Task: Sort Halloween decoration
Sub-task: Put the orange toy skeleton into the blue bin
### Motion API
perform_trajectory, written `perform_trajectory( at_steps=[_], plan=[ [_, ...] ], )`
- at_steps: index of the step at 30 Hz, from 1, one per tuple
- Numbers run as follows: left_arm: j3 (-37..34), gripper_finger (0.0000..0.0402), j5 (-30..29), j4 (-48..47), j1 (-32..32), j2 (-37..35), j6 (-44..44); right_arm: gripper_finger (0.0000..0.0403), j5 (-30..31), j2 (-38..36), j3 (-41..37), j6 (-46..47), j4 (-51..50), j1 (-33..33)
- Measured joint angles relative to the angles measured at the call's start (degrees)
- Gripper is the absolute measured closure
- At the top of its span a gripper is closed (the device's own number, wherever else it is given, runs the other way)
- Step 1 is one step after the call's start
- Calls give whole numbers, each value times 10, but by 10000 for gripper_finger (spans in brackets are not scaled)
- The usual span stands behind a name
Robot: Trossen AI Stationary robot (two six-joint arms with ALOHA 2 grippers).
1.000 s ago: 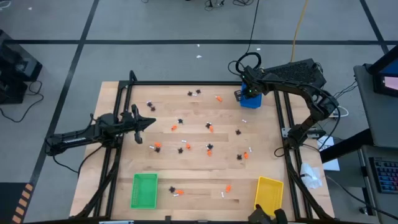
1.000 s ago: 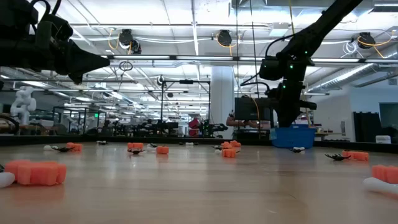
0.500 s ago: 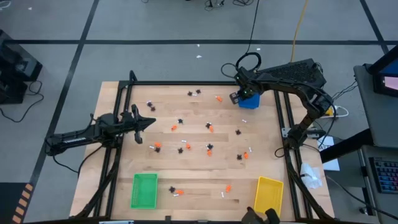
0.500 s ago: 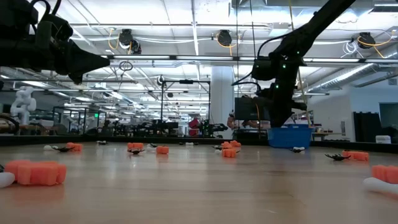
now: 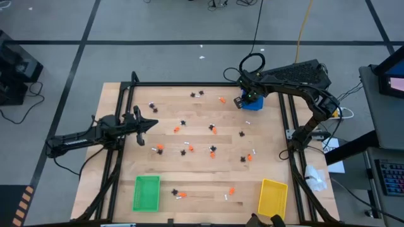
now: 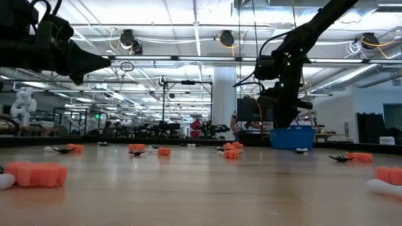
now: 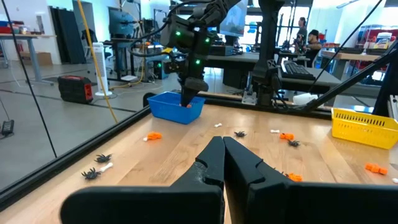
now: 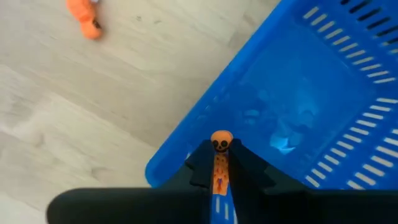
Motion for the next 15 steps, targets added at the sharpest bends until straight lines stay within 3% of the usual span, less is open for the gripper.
perform_trajectory(
  at_steps=[6, 15],
  plan=[
    [0, 402, 0, 0, 0, 0, 0, 380, 3, 0, 0, -10, -44, 0],
    [0, 402, 0, 0, 0, 0, 0, 380, 74, 0, 0, -25, -113, -2]
  ],
)
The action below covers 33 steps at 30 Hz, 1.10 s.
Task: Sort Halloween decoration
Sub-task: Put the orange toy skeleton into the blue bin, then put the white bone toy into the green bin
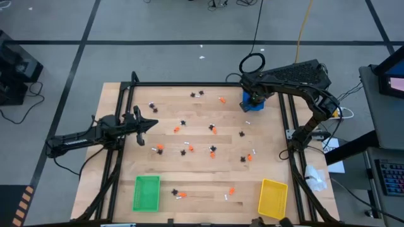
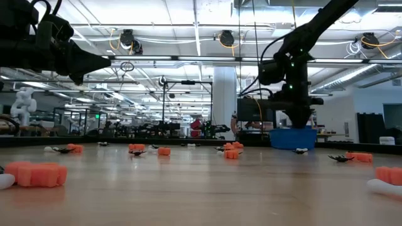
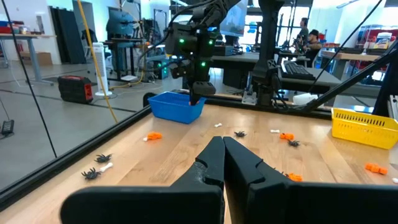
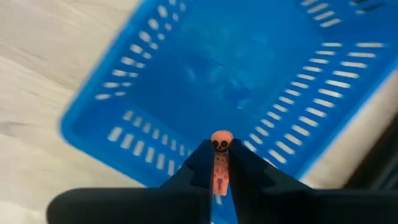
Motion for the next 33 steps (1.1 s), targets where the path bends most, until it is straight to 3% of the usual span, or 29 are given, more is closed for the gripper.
perform_trajectory(
  at_steps=[5, 14, 22, 33],
  plan=[
    [0, 402, 0, 0, 0, 0, 0, 380, 15, 0, 0, -2, -3, -3],
    [0, 402, 0, 0, 0, 0, 0, 375, -1, 5, 0, 49, 77, -9],
    [0, 402, 0, 0, 0, 0, 0, 329, -14, 30, 0, 59, 87, -16],
    [0, 402, 0, 0, 0, 0, 0, 263, -15, -1, 0, 11, 74, -17]
  ],
)
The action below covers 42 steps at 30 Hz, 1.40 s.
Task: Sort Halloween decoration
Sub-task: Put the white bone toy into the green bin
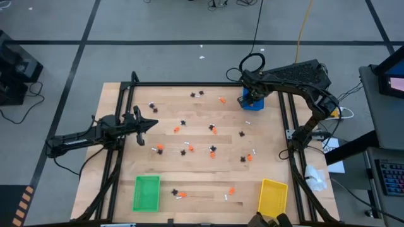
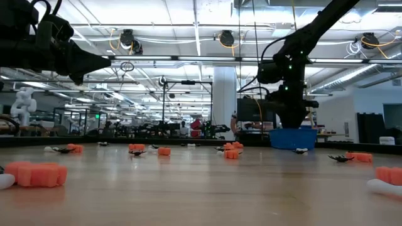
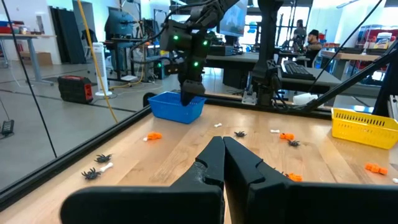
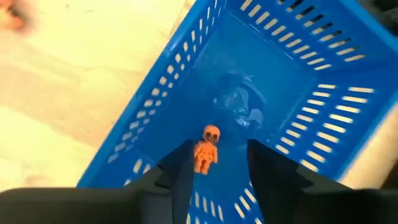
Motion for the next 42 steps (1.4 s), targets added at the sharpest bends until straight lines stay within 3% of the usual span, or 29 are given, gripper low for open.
perform_trajectory(
  at_steps=[3, 7, 11, 18, 22, 30, 36, 42],
  plan=[
    [0, 402, 0, 0, 0, 0, 0, 279, 0, -32, 0, -21, -17, 11],
    [0, 402, 0, 0, 0, 0, 0, 339, 2, -91, -1, -33, -3, 52],
    [0, 402, 0, 1, 0, 0, 0, 394, 4, -148, -36, -40, 95, 111],
    [0, 402, -1, 40, 0, 0, 0, 395, -2, -203, -163, -44, 368, 209],
    [0, 402, -1, 85, 0, 0, 0, 401, -2, -207, -194, -64, 460, 239],
    [4, 402, 0, 48, 0, 19, -56, 400, -2, -207, -197, -105, 495, 251],
    [57, 402, 11, -43, 0, 92, -91, 399, -2, -207, -197, -150, 500, 242],
    [130, 402, 59, -102, -9, 197, -120, 399, -2, -207, -196, -158, 504, 226]
  ],
)
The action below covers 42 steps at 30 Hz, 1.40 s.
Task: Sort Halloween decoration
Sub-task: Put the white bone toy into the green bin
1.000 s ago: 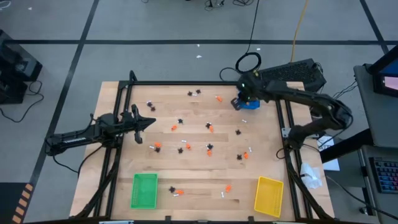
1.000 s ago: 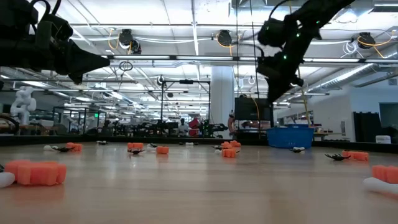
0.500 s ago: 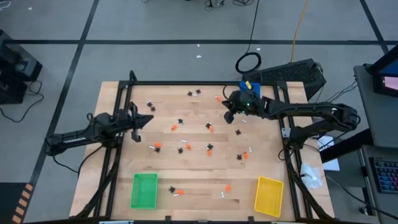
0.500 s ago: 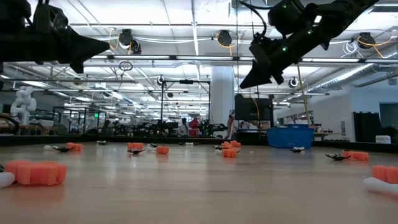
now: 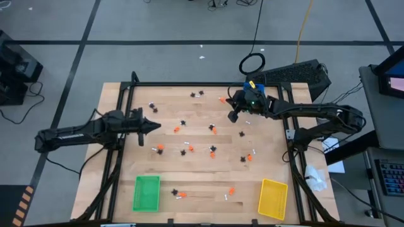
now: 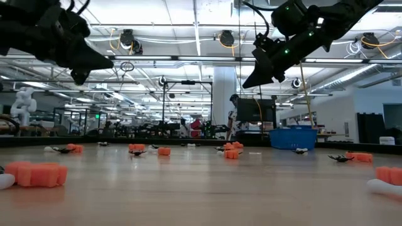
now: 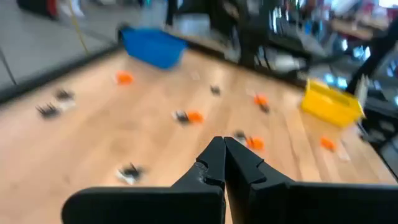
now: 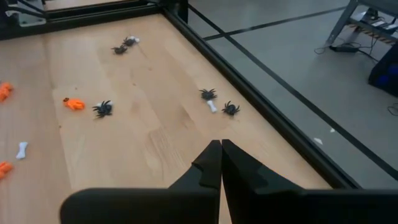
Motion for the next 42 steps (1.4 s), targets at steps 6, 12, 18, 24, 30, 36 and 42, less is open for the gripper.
perform_trajectory(
  at_steps=[6, 12, 18, 24, 30, 36, 42],
  plan=[
    [84, 402, 3, -113, -31, 105, 19, 399, 0, 0, 0, 0, 6, 3],
    [145, 402, -5, -237, -57, 191, 15, 399, 0, 0, 0, -3, 7, 18],
    [173, 402, -9, -265, -90, 273, 14, 399, 0, 0, 0, -7, 7, 24],
    [215, 402, -10, -297, -123, 357, 19, 399, 0, 0, 1, -10, 7, 24],
    [281, 402, -10, -384, -146, 434, 37, 399, 0, 0, 1, -11, 7, 24],
    [292, 402, -32, -455, -160, 500, 77, 399, 0, 0, 1, -11, 7, 24],
    [292, 402, -52, -433, -160, 566, 113, 399, -1, 0, 1, -13, 7, 24]
  ],
)
